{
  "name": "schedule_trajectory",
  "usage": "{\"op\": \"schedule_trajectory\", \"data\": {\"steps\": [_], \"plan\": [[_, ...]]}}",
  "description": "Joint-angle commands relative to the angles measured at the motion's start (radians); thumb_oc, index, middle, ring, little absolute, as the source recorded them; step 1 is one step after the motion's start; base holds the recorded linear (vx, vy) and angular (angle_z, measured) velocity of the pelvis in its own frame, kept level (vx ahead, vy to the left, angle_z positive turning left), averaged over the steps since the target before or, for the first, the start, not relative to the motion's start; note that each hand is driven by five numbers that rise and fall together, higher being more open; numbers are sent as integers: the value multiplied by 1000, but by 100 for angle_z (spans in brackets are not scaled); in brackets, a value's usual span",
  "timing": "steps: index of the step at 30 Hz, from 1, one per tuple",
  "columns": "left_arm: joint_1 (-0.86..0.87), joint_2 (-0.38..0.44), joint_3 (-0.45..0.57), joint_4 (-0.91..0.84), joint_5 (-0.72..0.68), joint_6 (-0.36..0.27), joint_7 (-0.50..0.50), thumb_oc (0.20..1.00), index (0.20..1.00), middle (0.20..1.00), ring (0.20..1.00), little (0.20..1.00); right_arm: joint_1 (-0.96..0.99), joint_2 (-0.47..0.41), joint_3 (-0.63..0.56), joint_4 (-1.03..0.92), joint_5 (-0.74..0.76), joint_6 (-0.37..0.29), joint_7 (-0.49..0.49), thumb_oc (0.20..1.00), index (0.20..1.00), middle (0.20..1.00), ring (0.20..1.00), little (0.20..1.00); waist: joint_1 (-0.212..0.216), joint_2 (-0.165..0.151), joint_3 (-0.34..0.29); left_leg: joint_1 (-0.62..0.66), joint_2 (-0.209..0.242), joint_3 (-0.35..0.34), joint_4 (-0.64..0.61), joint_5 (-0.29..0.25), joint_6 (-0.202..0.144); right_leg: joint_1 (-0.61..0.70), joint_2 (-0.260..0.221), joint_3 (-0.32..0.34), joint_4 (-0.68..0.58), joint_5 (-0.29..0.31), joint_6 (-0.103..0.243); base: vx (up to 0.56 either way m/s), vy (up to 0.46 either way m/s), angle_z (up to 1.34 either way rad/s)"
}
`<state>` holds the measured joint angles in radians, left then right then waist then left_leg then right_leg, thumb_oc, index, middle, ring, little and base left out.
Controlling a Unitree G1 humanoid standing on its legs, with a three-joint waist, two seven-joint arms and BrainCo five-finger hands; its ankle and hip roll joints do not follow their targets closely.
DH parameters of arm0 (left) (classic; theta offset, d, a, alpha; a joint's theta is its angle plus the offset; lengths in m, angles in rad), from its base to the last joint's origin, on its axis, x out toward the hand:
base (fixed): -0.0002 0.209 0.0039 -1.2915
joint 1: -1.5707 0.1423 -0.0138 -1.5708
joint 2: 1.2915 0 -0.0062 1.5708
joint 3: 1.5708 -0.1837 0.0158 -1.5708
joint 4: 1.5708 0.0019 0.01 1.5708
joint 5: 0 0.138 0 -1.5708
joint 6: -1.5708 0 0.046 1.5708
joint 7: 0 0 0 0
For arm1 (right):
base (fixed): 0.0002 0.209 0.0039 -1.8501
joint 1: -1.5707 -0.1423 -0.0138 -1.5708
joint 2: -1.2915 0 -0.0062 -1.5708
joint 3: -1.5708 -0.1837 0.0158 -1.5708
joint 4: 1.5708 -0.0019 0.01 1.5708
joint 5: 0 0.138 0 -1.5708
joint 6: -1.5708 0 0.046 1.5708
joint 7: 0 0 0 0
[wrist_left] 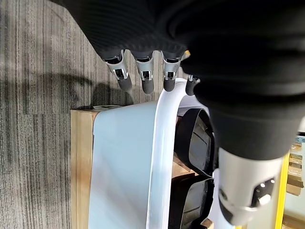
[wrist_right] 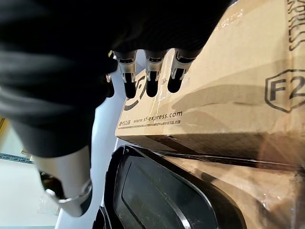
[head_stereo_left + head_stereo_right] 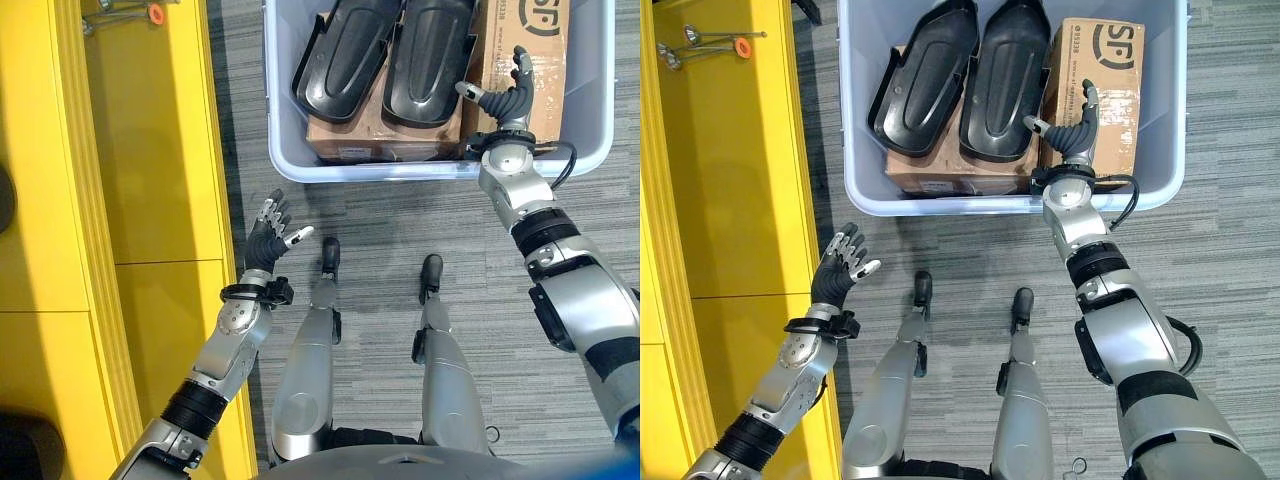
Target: Move parts from the plastic box to the shelf.
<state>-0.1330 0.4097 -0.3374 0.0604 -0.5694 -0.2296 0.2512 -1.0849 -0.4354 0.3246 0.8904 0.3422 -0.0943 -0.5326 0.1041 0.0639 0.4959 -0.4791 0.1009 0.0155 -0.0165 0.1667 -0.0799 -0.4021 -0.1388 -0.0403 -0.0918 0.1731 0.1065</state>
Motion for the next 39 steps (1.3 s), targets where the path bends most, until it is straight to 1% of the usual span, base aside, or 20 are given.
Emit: {"op": "schedule_trajectory", "data": {"steps": [1,10,13,16,26,31,39], "plan": [[12,34,-26,-75,0,-56,25,1000,1000,1000,1000,1000,-81,-13,9,-32,21,-45,-2,1000,1000,1000,1000,1000,10,-9,0,-23,7,-4,95,-81,0,8,-70,17,159,-123,41,0,0,0],[5,36,-29,-74,-2,-60,35,1000,1000,1000,1000,1000,-76,17,13,-11,37,-48,1,1000,1000,1000,1000,1000,17,-11,3,-31,3,-11,96,-82,3,13,-72,9,152,-124,40,0,1,1],[1,35,-31,-73,-2,-62,38,1000,1000,1000,1000,1000,-72,24,17,-31,34,-50,0,1000,1000,1000,1000,1000,19,-12,5,-33,1,-15,96,-81,3,15,-71,6,150,-124,40,0,0,0],[0,34,-29,-71,-4,-63,41,1000,1000,1000,1000,1000,-61,32,23,-97,18,-51,-2,1000,1000,1000,1000,1000,19,-17,7,-36,-1,-17,98,-81,4,17,-72,3,149,-123,40,0,0,0],[6,40,-29,-76,-8,-63,41,1000,1000,1000,1000,1000,-51,44,17,-125,10,-51,-7,1000,1000,1000,1000,1000,23,-22,7,-38,-4,-25,95,-78,6,21,-73,-3,147,-123,41,-1,5,3],[6,41,-31,-76,-9,-62,45,1000,1000,1000,1000,1000,-47,54,13,-112,13,-48,-5,1000,1000,1000,1000,1000,26,-20,9,-41,-5,-27,92,-76,6,19,-73,-7,147,-124,41,0,0,0],[8,41,-37,-81,-8,-65,53,1000,1000,1000,1000,1000,-69,70,-4,5,52,-52,-10,1000,1000,1000,1000,1000,33,-16,21,-64,-10,-31,102,-74,2,13,-71,-16,145,-122,40,-6,-2,1]]}}
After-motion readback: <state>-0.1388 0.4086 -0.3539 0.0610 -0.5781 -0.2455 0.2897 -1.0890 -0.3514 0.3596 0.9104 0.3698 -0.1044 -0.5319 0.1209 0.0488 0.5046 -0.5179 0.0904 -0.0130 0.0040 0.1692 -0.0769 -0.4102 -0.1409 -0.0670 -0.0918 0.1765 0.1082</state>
